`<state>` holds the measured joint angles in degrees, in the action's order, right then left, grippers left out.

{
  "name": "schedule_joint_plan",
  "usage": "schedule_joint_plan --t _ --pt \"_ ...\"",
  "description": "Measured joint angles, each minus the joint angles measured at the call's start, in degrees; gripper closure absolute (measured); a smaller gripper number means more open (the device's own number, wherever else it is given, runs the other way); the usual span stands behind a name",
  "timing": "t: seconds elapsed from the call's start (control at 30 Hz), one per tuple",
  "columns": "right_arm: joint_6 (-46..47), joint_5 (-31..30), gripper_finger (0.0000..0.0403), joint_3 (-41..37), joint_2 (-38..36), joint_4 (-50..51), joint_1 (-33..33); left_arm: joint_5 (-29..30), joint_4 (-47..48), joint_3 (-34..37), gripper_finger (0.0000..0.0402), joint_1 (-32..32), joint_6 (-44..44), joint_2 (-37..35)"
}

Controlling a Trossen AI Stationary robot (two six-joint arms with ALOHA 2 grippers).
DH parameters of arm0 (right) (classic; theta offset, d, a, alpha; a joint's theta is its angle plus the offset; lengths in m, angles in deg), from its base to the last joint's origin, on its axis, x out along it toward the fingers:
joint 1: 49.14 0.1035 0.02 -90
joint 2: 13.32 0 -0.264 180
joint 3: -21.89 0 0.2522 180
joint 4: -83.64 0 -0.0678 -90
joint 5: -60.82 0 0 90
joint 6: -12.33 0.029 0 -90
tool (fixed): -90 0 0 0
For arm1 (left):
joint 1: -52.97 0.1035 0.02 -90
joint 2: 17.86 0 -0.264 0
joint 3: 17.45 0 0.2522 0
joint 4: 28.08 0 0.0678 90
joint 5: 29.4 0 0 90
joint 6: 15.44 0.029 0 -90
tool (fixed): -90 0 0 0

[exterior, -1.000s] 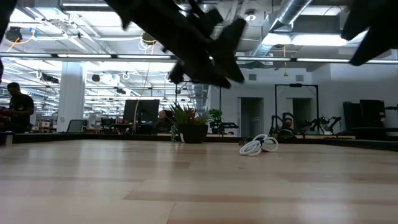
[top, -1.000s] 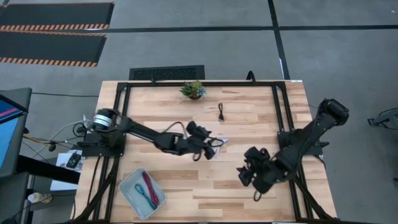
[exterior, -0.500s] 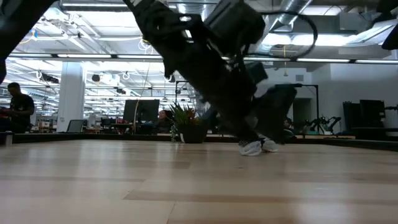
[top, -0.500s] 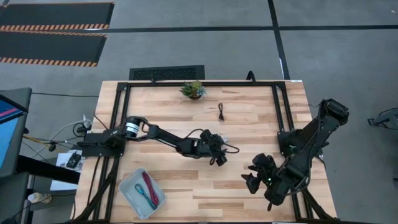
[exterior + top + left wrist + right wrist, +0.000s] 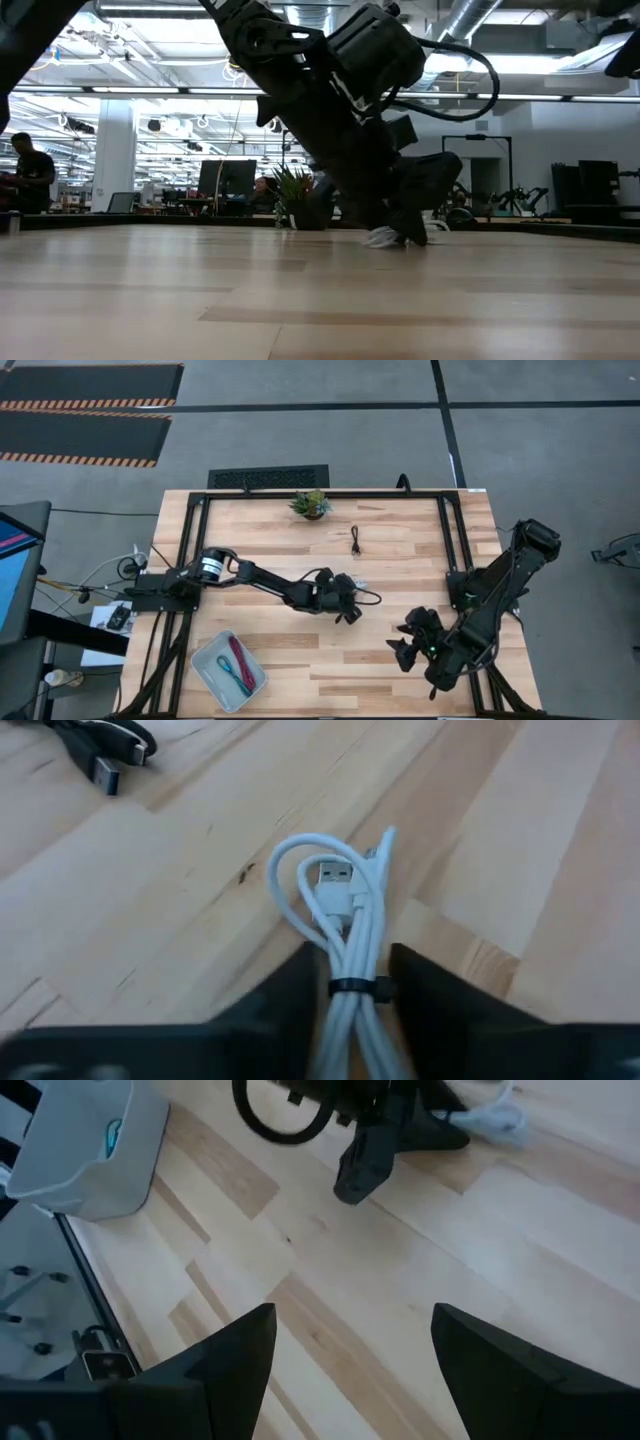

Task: Pick and place USB-C Cables
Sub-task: Put the white charger cable into the gray bin

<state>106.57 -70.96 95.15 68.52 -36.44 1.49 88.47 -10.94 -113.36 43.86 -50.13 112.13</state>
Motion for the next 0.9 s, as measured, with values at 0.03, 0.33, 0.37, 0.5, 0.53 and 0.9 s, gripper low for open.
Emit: schedule_joint_plan --t 0.03,0.33,0.37,0.5,0.53,0.9 --pt "-0.03 -0.30 0.0113 0.00 0.00 -0.11 -0.13 -0.14 0.27 0.02 0.0316 -0.06 0.34 0.00" --pt "-0.24 -1.20 0.0113 0.00 0.00 0.06 -0.15 -3.37 2.00 0.39 0.0375 -1.42 3.96 -2.49" --pt "-0.26 -1.64 0.0113 0.00 0.00 0.10 -0.15 -4.45 3.65 0.52 0.0376 -1.98 4.47 -3.61" --pt "-0.30 -2.66 0.0113 0.00 0.00 0.11 -0.20 -2.27 8.30 0.61 0.0386 -5.71 7.64 -9.64" --pt "-0.38 -3.08 0.0113 0.00 0.00 0.06 -0.20 -0.21 9.67 0.60 0.0387 -6.59 8.15 -11.57" --pt "-4.16 -18.14 0.0113 0.00 0.87 -5.95 -0.65 15.76 -1.47 20.77 0.0384 -17.78 4.67 -36.18"
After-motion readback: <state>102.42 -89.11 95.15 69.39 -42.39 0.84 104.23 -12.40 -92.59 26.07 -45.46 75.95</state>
